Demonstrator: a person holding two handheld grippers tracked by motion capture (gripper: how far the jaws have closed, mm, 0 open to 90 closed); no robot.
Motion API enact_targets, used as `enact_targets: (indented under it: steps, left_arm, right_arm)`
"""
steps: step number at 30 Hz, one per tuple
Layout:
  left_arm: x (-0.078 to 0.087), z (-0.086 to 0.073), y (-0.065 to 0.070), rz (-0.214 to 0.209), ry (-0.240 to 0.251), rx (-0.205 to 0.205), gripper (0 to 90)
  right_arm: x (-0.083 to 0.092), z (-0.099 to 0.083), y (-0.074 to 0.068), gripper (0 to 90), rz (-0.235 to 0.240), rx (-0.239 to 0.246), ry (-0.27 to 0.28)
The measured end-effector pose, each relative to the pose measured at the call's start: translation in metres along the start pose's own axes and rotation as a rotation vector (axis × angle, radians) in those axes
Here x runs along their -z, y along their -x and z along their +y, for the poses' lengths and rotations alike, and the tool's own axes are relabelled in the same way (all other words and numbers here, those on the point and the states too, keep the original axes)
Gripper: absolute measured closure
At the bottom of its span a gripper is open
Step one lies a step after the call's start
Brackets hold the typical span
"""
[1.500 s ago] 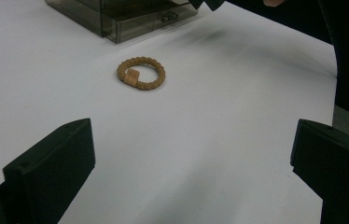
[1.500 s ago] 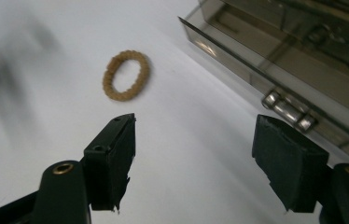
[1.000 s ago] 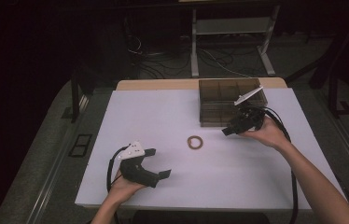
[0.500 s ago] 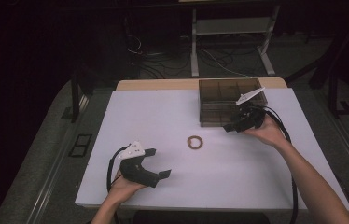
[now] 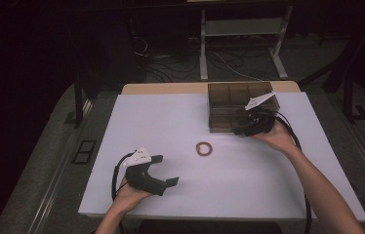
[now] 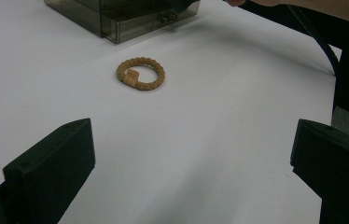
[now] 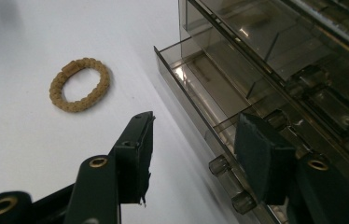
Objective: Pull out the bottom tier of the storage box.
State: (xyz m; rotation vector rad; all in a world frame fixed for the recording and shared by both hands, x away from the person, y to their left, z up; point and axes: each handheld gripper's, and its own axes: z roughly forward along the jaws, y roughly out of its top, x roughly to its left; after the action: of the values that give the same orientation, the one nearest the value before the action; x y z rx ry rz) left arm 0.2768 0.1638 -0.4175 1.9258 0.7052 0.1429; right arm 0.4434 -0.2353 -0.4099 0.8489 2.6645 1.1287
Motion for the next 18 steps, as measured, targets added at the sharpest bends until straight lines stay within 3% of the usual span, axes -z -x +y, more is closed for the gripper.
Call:
enact_targets:
  steps: [18]
  left_arm:
    - [0.0, 0.0, 0.0, 0.001, 0.002, -0.007, 0.0]
  right_arm:
    - [-0.014, -0.006, 0.007, 52.6, 0.005, 0.015, -0.019]
